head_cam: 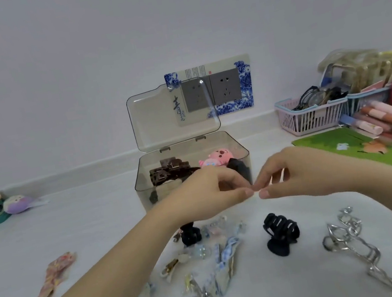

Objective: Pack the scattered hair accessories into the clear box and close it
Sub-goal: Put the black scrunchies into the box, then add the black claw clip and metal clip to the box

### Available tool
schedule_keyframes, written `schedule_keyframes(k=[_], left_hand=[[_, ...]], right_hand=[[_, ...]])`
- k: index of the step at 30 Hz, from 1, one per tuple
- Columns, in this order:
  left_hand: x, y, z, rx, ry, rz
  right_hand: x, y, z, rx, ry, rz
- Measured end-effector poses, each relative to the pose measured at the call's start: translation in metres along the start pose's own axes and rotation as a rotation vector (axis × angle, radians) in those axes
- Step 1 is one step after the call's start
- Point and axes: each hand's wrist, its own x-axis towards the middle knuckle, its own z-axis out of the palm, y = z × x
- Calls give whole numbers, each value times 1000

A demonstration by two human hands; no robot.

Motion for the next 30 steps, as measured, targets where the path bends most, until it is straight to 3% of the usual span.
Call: schedule_keyframes(k=[4, 7, 9, 12, 17, 22, 30], left_hand=[[-10, 11, 32, -6, -214, 6], [-13, 19, 54, 78, -231, 73], [-11, 24, 65, 148, -174, 115], [-8, 28, 69, 138, -61, 99], [-7, 32, 57, 15, 20, 53], [-12, 30, 46, 21, 89, 15], [-18, 7, 5, -123, 382, -88]], right_hand=[[-42, 11, 14, -69, -73, 117], [-70, 23, 23, -119, -131, 184], [-86, 28, 31, -152, -168, 213], [-97, 29, 46, -159, -99, 215], [-92, 44, 57, 33, 152, 178], [-81, 41, 49, 357, 246, 202], [-28, 10, 25, 418, 409, 96]])
